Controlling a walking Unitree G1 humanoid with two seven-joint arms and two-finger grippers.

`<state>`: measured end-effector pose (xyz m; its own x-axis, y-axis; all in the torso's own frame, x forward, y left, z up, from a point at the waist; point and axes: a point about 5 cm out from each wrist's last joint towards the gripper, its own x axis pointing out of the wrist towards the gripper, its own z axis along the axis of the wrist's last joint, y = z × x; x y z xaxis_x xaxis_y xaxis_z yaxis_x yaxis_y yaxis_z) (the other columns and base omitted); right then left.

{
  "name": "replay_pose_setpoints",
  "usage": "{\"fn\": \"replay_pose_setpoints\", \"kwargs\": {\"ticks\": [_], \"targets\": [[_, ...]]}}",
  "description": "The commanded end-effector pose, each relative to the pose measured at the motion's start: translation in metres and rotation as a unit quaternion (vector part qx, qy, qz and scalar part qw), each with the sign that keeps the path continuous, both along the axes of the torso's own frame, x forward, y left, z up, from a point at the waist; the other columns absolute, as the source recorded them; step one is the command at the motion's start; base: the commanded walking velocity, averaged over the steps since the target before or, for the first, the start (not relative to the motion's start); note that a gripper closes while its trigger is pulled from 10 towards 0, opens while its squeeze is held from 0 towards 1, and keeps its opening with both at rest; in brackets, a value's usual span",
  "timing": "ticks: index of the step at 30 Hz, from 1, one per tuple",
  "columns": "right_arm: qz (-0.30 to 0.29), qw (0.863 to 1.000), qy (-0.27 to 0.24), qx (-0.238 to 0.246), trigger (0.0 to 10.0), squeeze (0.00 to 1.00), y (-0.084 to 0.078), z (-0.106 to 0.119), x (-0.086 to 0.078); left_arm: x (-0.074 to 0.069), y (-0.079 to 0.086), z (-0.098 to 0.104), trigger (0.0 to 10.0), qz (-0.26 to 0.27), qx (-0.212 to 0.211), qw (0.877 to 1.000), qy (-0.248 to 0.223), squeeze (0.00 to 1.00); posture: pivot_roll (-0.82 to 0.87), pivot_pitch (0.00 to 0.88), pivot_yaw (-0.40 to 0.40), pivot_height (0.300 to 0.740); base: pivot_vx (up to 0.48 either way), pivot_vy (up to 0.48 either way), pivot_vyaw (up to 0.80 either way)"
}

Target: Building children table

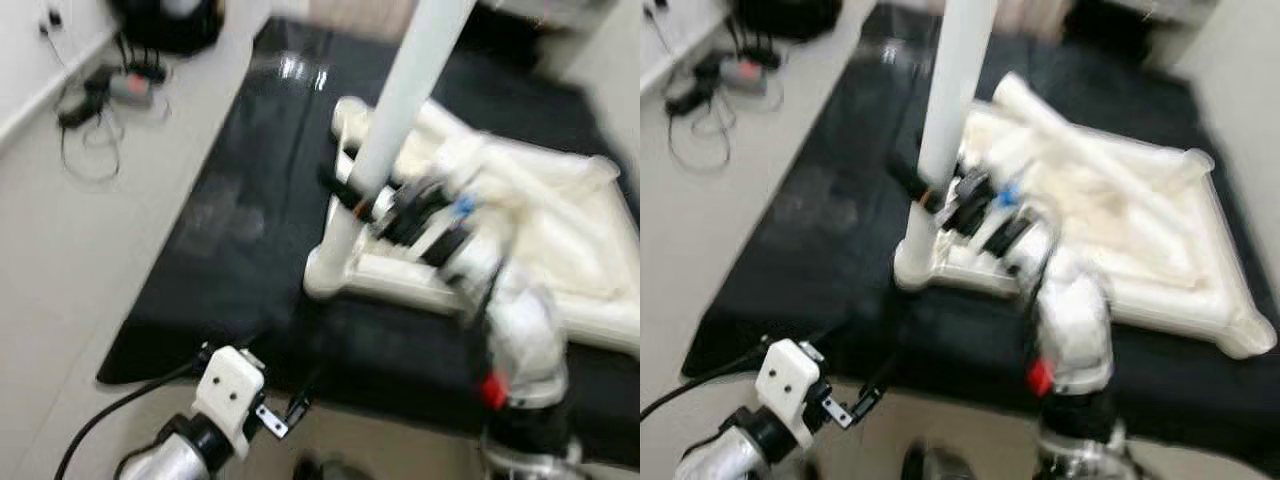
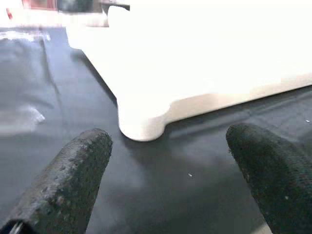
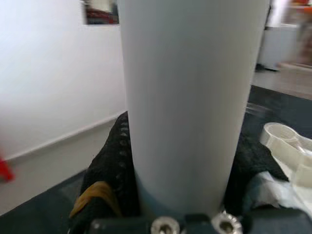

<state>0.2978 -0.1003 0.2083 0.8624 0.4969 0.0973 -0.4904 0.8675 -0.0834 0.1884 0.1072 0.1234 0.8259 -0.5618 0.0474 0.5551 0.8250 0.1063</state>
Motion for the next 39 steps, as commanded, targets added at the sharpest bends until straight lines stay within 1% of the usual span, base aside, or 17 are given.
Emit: {"fn": "replay_pose_setpoints", "kwargs": {"ticks": [1, 6, 7, 8, 9, 10, 11, 15, 20, 26, 27, 30, 31, 33, 34, 35, 39], "targets": [[-0.044, 0.987, 0.129, -0.089, 0.0, 0.00, -0.010, -0.057, 0.019, 0.005, 0.000, -0.012, 7.0, 0.004, 0.007, 1.000, 0.016, 0.00, 0.04, 0.000, -0.205, 0.740, 0.000, 0.000, 0.00], [-0.035, 0.991, 0.105, -0.079, 0.0, 0.00, -0.004, -0.044, 0.031, 0.010, 0.000, -0.014, 6.9, 0.009, 0.010, 1.000, 0.013, 0.00, 0.04, 0.000, -0.205, 0.740, 0.000, 0.000, 0.00], [-0.028, 0.992, 0.099, -0.078, 7.2, 0.00, -0.001, -0.038, 0.036, 0.011, 0.001, -0.014, 6.6, 0.012, 0.011, 1.000, 0.012, 0.00, 0.04, 0.000, -0.193, 0.740, 0.000, 0.000, 0.00], [-0.028, 0.992, 0.099, -0.078, 7.2, 0.00, -0.001, -0.038, 0.036, 0.011, 0.001, -0.014, 6.6, 0.012, 0.011, 1.000, 0.012, 0.00, 0.04, 0.000, -0.193, 0.740, 0.000, 0.000, 0.00], [-0.021, 0.992, 0.089, -0.085, 10.0, 0.00, 0.002, -0.033, 0.036, 0.012, 0.001, -0.015, 6.5, 0.012, 0.011, 1.000, 0.010, 0.00, 0.04, 0.000, -0.181, 0.740, 0.000, 0.000, 0.00], [0.010, 0.993, 0.075, -0.087, 10.0, 0.07, 0.006, -0.026, 0.035, 0.011, 0.002, -0.014, 6.5, 0.012, 0.010, 1.000, 0.009, 0.00, 0.03, 0.000, -0.168, 0.740, 0.000, 0.000, 0.00], [0.017, 0.995, 0.059, -0.076, 10.0, 1.00, 0.010, -0.018, 0.031, 0.011, 0.002, -0.015, 6.5, 0.009, 0.008, 1.000, 0.006, 0.00, 0.03, 0.000, -0.165, 0.740, 0.000, 0.000, 0.00], [0.119, 0.992, 0.005, -0.046, 10.0, 1.00, 0.014, 0.002, 0.023, 0.005, 0.000, -0.014, 6.5, -0.001, -0.001, 1.000, 0.000, 0.00, 0.04, 0.015, -0.158, 0.740, 0.000, 0.000, 0.00], [0.300, 0.947, -0.030, -0.110, 10.0, 1.00, -0.009, 0.018, 0.029, -0.011, -0.005, -0.004, 6.4, -0.006, -0.009, 1.000, -0.007, 0.00, 0.06, 0.119, -0.156, 0.740, 0.000, 0.000, 0.00], [0.378, 0.918, 0.001, -0.120, 10.0, 1.00, -0.024, 0.030, 0.036, -0.028, -0.010, 0.007, 6.2, -0.010, -0.017, 1.000, -0.012, 0.00, 0.08, 0.185, -0.158, 0.740, 0.000, 0.000, 0.00], [0.407, 0.905, 0.009, -0.125, 10.0, 1.00, -0.028, 0.036, 0.040, -0.034, -0.011, 0.012, 6.1, -0.012, -0.022, 1.000, -0.013, 0.00, 0.10, 0.217, -0.156, 0.740, 0.000, 0.000, 0.00], [0.428, 0.896, 0.014, -0.120, 10.0, 1.00, -0.030, 0.043, 0.045, -0.039, -0.012, 0.016, 6.1, -0.014, -0.025, 1.000, -0.014, 0.00, 0.11, 0.235, -0.154, 0.740, 0.000, 0.000, 0.00], [0.469, 0.879, -0.007, -0.085, 10.0, 1.00, -0.024, 0.068, 0.054, -0.055, -0.012, 0.028, 5.9, -0.016, -0.033, 0.999, -0.013, 0.00, 0.15, 0.318, -0.142, 0.740, 0.000, 0.000, 0.00], [0.481, 0.874, -0.016, -0.070, 10.0, 1.00, -0.021, 0.076, 0.057, -0.060, -0.012, 0.031, 5.9, -0.016, -0.036, 0.999, -0.013, 0.00, 0.15, 0.318, -0.142, 0.740, 0.000, 0.000, 0.00], [0.491, 0.868, -0.021, -0.062, 10.0, 0.32, -0.019, 0.081, 0.060, -0.063, -0.012, 0.034, 5.7, -0.015, -0.037, 0.999, -0.012, 0.00, 0.15, 0.318, -0.142, 0.740, 0.000, 0.000, 0.00], [0.514, 0.855, -0.023, -0.061, 10.0, 0.00, -0.015, 0.085, 0.060, -0.066, -0.012, 0.036, 5.6, -0.016, -0.038, 0.999, -0.008, 0.00, 0.16, 0.349, -0.132, 0.740, 0.000, 0.000, 0.00], [0.543, 0.837, -0.031, -0.055, 10.0, 0.00, -0.012, 0.094, 0.059, -0.071, -0.012, 0.040, 5.6, -0.018, -0.040, 0.999, -0.004, 0.00, 0.17, 0.365, -0.126, 0.740, 0.000, 0.000, 0.00]]}}
